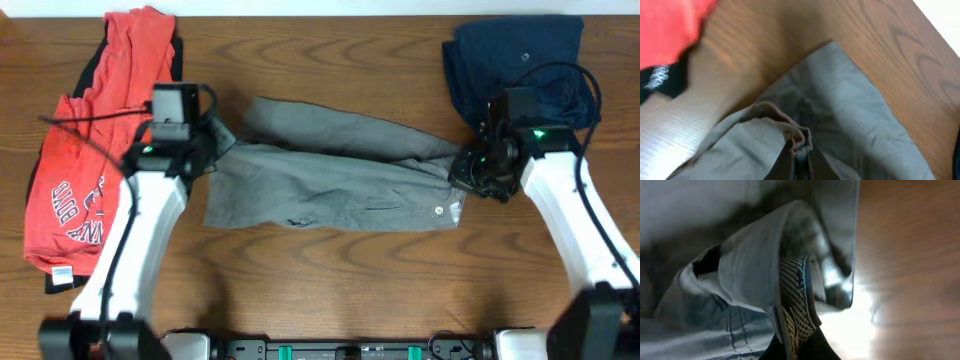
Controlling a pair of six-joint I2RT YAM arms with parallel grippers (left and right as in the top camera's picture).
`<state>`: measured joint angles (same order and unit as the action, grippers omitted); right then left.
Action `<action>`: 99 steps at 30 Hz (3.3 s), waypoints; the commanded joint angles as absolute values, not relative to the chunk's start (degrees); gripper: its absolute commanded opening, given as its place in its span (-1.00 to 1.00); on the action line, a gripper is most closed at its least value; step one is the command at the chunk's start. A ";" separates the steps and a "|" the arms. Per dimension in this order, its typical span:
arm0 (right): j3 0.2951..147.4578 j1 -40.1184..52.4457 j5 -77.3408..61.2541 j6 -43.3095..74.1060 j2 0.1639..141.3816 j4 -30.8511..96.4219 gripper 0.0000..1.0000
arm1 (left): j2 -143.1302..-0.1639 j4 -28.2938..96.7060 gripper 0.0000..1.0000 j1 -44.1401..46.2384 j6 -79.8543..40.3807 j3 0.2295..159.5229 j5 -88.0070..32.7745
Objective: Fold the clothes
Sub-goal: 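Lift the bottom edge with both grippers and fold it up over the top, then lower the folded edge onto the top edge and release both grippers, then grasp the shorts' right end with the right gripper and fold it leftward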
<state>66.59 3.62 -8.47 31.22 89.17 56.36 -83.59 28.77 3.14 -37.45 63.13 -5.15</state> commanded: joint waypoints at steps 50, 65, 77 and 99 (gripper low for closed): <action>61.32 0.27 -2.98 19.05 98.59 37.89 -0.75 | -94.35 21.30 0.96 0.34 2.35 63.40 -8.62; 55.81 -4.27 -6.37 16.45 98.67 28.53 0.75 | -94.35 20.82 0.96 0.34 1.65 63.37 -8.60; 55.79 -3.77 -21.65 12.19 109.43 27.49 0.45 | -94.35 22.72 0.96 0.34 1.48 63.37 -8.58; 63.68 -11.99 -30.33 11.79 102.45 38.52 -0.98 | -94.32 25.36 0.96 0.32 -1.06 63.37 -8.38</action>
